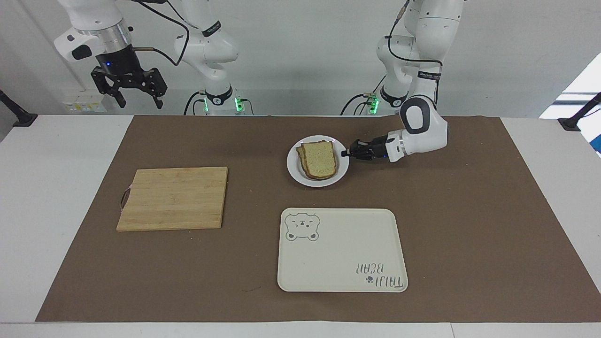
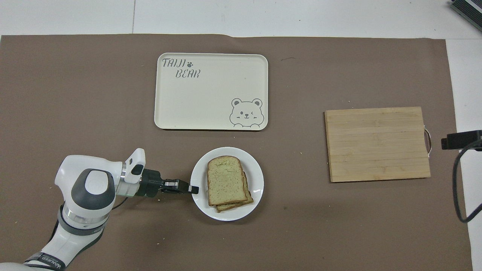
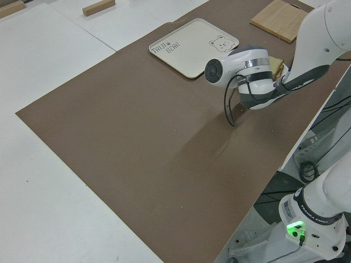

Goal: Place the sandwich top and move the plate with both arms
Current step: 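Slide the plate with the left gripper onto the bear tray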

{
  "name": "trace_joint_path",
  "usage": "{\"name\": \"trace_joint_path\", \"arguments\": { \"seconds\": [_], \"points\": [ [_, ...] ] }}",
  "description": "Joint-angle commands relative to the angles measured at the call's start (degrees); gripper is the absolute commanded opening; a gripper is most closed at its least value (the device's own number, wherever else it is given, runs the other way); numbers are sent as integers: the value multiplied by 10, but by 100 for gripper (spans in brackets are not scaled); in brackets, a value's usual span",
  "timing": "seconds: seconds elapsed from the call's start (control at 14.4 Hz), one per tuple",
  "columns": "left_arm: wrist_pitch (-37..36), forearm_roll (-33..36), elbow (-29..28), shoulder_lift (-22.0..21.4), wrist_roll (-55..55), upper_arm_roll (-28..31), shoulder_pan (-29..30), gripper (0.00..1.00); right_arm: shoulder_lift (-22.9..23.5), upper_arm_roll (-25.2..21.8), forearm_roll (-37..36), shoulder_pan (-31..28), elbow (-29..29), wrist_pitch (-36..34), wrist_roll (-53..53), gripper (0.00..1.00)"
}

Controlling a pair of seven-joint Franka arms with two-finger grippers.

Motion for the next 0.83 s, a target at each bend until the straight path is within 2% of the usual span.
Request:
{"name": "trace_joint_path", "arguments": {
  "seconds": [0.0,0.14,0.55,0.76],
  "points": [
    [-35,-8,27,3,18,1,22,0,-3,1,1,-3,1,-1,-10,100],
    [-50,-7,57,7,14,2,35,0,-2,1,1,-3,1,-1,-10,100],
    [-84,11,172,67,-9,2,68,0,-3,1,1,-3,1,-1,-10,100],
    [-100,31,253,109,-55,3,71,0,-2,1,1,-3,1,-1,-10,100]
  ]
}}
